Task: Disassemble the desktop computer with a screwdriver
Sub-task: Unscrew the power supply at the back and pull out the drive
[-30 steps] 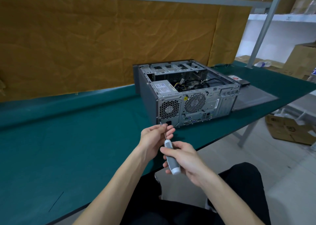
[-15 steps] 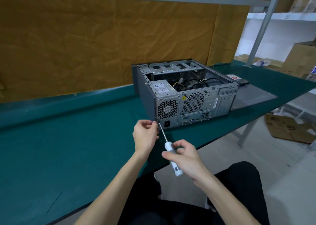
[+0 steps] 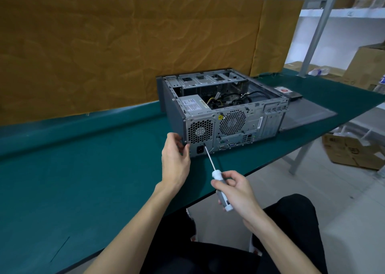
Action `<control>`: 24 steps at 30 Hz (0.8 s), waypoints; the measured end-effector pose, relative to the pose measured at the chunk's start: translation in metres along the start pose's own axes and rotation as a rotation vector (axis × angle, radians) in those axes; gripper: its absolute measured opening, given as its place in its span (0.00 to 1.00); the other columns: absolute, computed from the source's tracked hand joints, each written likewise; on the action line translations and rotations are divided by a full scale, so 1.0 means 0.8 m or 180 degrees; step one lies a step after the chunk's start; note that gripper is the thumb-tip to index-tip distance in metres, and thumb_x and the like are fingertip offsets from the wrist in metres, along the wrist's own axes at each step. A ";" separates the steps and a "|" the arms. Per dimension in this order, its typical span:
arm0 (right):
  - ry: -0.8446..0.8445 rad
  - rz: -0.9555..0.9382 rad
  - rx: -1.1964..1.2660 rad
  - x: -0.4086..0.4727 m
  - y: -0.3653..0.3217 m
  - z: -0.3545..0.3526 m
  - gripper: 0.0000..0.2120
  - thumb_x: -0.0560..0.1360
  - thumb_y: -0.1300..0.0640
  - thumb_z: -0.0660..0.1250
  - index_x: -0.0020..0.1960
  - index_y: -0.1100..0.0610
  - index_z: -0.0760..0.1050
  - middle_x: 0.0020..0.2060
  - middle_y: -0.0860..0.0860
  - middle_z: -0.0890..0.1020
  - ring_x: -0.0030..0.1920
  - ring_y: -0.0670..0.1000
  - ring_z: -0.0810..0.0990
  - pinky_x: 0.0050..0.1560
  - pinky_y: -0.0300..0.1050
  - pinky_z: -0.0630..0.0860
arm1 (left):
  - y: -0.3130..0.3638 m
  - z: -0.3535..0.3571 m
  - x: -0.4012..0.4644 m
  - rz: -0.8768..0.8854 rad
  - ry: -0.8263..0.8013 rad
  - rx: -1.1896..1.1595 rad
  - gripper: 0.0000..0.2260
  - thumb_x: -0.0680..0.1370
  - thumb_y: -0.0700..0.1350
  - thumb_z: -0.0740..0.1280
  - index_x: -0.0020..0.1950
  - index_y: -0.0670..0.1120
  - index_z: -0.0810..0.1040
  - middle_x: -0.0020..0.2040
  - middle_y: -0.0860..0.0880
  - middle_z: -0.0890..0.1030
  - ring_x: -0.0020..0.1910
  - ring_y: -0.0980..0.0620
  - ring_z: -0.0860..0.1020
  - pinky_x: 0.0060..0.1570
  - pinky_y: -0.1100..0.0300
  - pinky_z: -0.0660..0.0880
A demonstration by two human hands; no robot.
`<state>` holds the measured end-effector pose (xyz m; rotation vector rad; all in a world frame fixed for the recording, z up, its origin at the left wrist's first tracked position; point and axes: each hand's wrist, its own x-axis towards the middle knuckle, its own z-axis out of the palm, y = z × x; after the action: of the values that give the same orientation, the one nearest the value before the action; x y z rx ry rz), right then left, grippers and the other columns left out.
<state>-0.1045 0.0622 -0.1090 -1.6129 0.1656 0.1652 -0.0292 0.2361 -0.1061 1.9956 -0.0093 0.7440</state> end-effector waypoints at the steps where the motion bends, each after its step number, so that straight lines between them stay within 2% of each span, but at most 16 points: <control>1: 0.0014 0.0011 0.0035 0.001 0.002 0.001 0.09 0.76 0.60 0.73 0.54 0.58 0.77 0.34 0.49 0.83 0.27 0.50 0.77 0.26 0.40 0.73 | 0.001 -0.001 0.002 0.0001 -0.0022 0.0045 0.10 0.79 0.40 0.70 0.53 0.47 0.69 0.43 0.50 0.76 0.42 0.48 0.76 0.44 0.50 0.76; 4: 0.0101 0.0002 0.0062 0.002 0.008 -0.001 0.07 0.76 0.59 0.72 0.53 0.57 0.77 0.32 0.49 0.82 0.27 0.50 0.78 0.25 0.42 0.72 | 0.002 -0.004 0.007 -0.0059 -0.0117 0.0136 0.11 0.78 0.40 0.70 0.52 0.47 0.67 0.41 0.49 0.75 0.40 0.47 0.75 0.40 0.52 0.74; 7: 0.0282 -0.0032 0.0195 0.005 0.012 -0.010 0.04 0.79 0.59 0.68 0.53 0.57 0.77 0.30 0.49 0.79 0.26 0.50 0.75 0.23 0.41 0.68 | 0.005 -0.002 -0.002 -0.0373 -0.0054 0.0189 0.11 0.79 0.45 0.70 0.47 0.47 0.67 0.37 0.49 0.76 0.34 0.49 0.74 0.35 0.56 0.72; 10: 0.0307 -0.0031 0.0292 0.009 0.012 -0.016 0.04 0.80 0.58 0.66 0.53 0.58 0.77 0.30 0.50 0.77 0.24 0.50 0.71 0.22 0.39 0.61 | 0.017 0.019 -0.021 -0.0878 -0.0275 -0.0275 0.11 0.79 0.51 0.69 0.43 0.46 0.74 0.35 0.47 0.82 0.30 0.51 0.83 0.31 0.55 0.80; 12: 0.0293 -0.0003 0.0323 0.012 0.011 -0.018 0.04 0.80 0.59 0.66 0.52 0.58 0.78 0.30 0.50 0.77 0.24 0.49 0.70 0.22 0.38 0.60 | 0.027 0.039 -0.026 -0.1245 -0.0635 -0.0792 0.10 0.79 0.51 0.70 0.46 0.44 0.79 0.38 0.47 0.85 0.35 0.53 0.85 0.37 0.52 0.84; 15: 0.0227 0.0056 0.0281 0.013 0.010 -0.019 0.04 0.80 0.59 0.66 0.51 0.58 0.78 0.29 0.51 0.77 0.24 0.49 0.69 0.22 0.37 0.59 | 0.040 0.061 -0.021 -0.1619 -0.1058 -0.1573 0.10 0.80 0.48 0.71 0.56 0.43 0.81 0.43 0.46 0.87 0.46 0.50 0.86 0.46 0.57 0.83; 18: 0.0206 0.0090 0.0258 0.016 0.008 -0.020 0.04 0.80 0.58 0.66 0.50 0.57 0.79 0.30 0.51 0.78 0.24 0.49 0.70 0.22 0.37 0.59 | 0.042 0.067 -0.017 -0.1848 -0.0996 -0.2172 0.12 0.80 0.41 0.70 0.62 0.38 0.77 0.44 0.43 0.87 0.48 0.48 0.86 0.47 0.59 0.83; 24: 0.0157 0.0141 0.0297 0.018 0.010 -0.021 0.04 0.80 0.57 0.66 0.51 0.56 0.79 0.31 0.51 0.78 0.25 0.49 0.69 0.23 0.38 0.59 | 0.036 0.067 -0.016 -0.1849 -0.0916 -0.2436 0.15 0.79 0.40 0.71 0.64 0.36 0.76 0.45 0.40 0.87 0.50 0.46 0.86 0.47 0.57 0.82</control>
<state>-0.0919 0.0450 -0.1187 -1.5218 0.2438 0.1497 -0.0217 0.1745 -0.1082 1.2484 0.0982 0.0396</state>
